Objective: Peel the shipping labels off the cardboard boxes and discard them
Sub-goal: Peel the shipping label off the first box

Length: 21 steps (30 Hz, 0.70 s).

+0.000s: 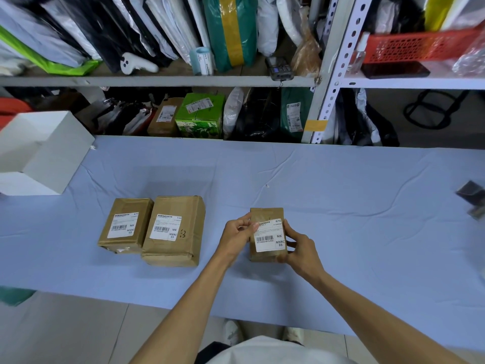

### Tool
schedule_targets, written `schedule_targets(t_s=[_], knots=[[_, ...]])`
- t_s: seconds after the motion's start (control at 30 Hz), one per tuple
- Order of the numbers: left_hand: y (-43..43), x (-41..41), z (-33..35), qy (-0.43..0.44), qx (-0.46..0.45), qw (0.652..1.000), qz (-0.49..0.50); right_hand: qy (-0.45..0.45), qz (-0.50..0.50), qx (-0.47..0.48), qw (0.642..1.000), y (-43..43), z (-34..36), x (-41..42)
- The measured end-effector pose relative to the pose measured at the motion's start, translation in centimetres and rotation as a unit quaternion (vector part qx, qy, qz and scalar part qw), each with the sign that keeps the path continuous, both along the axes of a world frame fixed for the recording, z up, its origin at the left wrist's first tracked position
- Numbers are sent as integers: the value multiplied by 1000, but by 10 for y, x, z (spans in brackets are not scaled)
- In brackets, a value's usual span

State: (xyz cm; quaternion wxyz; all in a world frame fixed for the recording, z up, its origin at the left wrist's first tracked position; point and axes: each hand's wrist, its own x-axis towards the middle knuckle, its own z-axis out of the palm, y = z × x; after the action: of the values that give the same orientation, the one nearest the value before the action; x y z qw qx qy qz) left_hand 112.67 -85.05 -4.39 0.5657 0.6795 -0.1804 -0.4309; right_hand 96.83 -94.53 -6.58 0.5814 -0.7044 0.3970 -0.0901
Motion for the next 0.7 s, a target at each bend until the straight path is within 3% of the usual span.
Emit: schedule_targets(t_s=[0.47,0.7], knots=[[6,4,-6,66,-7,993,98,-19,-6,-10,1000,12,3,0],[18,6,-6,124,-46,989,66,40,-30,-26,998,5,1,4]])
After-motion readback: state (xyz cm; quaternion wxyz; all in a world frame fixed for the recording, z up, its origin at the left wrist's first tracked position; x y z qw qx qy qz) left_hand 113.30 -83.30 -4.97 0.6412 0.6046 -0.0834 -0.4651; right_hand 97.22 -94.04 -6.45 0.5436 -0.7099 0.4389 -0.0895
